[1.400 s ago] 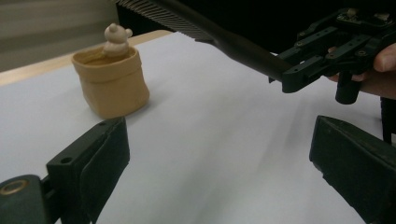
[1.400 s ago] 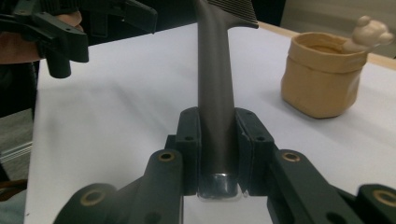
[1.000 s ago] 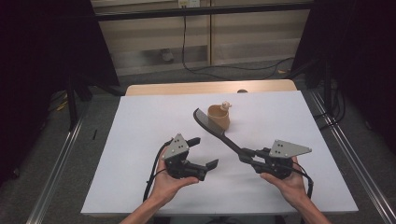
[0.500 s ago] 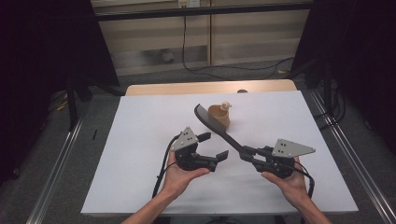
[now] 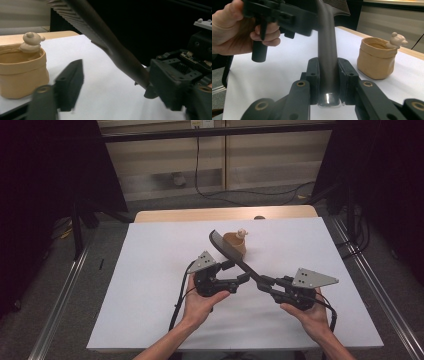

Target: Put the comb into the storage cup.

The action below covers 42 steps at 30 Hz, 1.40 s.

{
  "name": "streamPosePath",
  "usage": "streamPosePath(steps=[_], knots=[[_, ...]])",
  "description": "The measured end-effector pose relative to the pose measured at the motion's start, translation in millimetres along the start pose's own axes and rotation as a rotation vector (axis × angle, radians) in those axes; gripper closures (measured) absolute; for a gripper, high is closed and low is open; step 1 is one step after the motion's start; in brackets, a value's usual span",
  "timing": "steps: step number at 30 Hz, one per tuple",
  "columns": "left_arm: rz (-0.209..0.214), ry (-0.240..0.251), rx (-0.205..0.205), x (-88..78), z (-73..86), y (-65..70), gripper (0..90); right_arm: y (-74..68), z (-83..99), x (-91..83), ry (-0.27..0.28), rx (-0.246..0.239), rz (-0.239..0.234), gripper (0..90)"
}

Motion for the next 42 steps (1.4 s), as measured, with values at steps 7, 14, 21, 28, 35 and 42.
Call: streamPosePath(steps=[7,14,21,28,35,42], knots=[[0.021,0.004,-0.077,4.7,-2.3,0.6,41.4,0.5,1.1,0.6,-0.002,-0.003,0.004,72.7],[0.058,0.008,-0.144,9.3,-3.1,2.9,48.9,1.9,1.1,0.0,0.005,-0.002,0.01,72.7],[0.077,0.024,-0.169,9.6,-4.8,4.5,59.1,0.7,1.1,0.7,0.01,0.001,0.001,72.7],[0.102,0.038,-0.26,12.3,-5.6,2.1,63.8,2.2,0.8,0.0,0.017,0.001,0.009,72.7],[0.122,0.034,-0.306,12.1,-6.3,2.5,66.9,2.5,1.3,0.2,0.02,-0.002,0.009,72.7],[0.15,0.03,-0.321,10.5,-7.6,4.5,71.1,1.9,3.1,2.7,0.012,-0.019,0.005,72.5]])
Point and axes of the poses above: each handheld gripper's, and its own axes: x roughly forward along the jaws, z roughly out of its underside, y roughly to its right, the point moved 7 cm from there along x, roughly forward along the jaws, and after that the axes turned 6 degrees about -z, right-handed, at the moved point
